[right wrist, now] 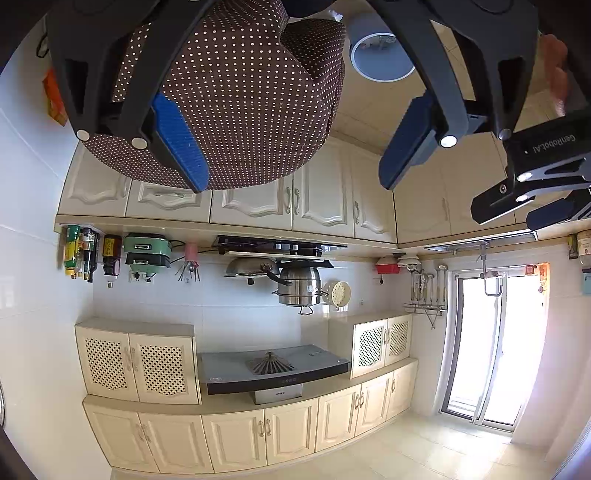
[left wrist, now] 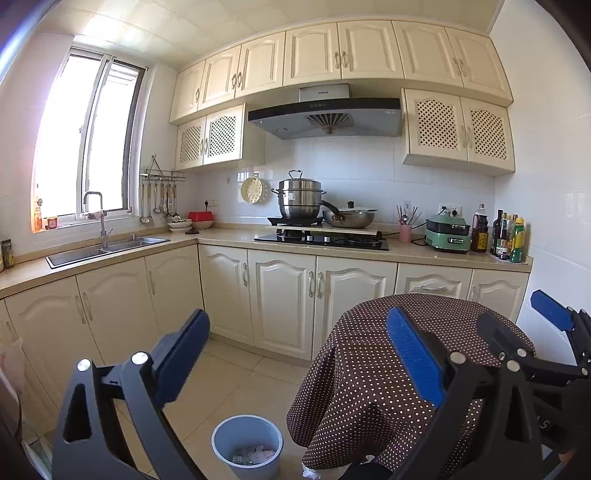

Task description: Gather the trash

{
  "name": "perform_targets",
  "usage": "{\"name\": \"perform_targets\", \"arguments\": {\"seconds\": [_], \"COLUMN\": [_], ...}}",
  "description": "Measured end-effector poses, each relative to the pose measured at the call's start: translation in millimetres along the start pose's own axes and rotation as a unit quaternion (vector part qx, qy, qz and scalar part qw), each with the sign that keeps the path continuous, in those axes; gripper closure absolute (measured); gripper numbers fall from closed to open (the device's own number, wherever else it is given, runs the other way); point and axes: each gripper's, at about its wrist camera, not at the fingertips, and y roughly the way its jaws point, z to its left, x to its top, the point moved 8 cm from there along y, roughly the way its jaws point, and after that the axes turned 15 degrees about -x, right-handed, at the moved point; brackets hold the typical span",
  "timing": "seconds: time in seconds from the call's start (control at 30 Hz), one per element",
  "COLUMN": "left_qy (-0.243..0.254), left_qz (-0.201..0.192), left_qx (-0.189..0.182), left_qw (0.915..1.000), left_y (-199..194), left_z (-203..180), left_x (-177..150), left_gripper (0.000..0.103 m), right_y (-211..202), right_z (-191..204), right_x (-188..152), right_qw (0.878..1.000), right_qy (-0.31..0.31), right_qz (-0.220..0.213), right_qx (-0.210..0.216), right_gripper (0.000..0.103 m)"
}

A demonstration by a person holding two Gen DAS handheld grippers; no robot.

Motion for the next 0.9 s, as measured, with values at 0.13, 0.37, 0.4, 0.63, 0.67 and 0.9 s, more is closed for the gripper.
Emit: {"name": "perform_targets", "arguments": {"seconds": [0.13,0.37,0.4,0.63,0.67,0.9], "left_qy": [0.001,0.0,0.0,0.001,0.002,0.001], "left_qz": [0.001,0.002,0.002,0.002,0.003,0.006], "left_qx": [-0.001,-0.002,-0.002,-0.004,-0.003,-0.002], "left_qw": [1.0,1.0,1.0,1.0,1.0,1.0], "left_y": [0.7,1.4,1.5,2.1,2.2,3.4], "left_z": [0.7,4.6,5.1,8.8,9.1,13.5], "left_x": [-0.9,-1.2,-0.9,-1.3,-1.5,-2.6], "left_gripper": [0.008,0.008,0.008,0.008,0.008,0.008], "right_y": [0.5,1.6,1.7,2.5,2.6,2.6], "right_z": [1.6,3.5,3.5,5.2,5.3,5.3], "right_x": [-1.2,-0.2,-0.1,-0.1,-0.1,-1.5], "right_qw": [1.0,1.0,1.0,1.0,1.0,1.0], "right_qy": [-0.001,-0.002,-0.002,-0.004,-0.004,-0.004], "right_qz": [0.002,0.004,0.004,0.005,0.005,0.006], "right_qx": [0.002,0.003,0.003,0.004,0.004,0.004], "right_gripper": [0.011,0.011,0.011,0.011,0.011,0.011]}}
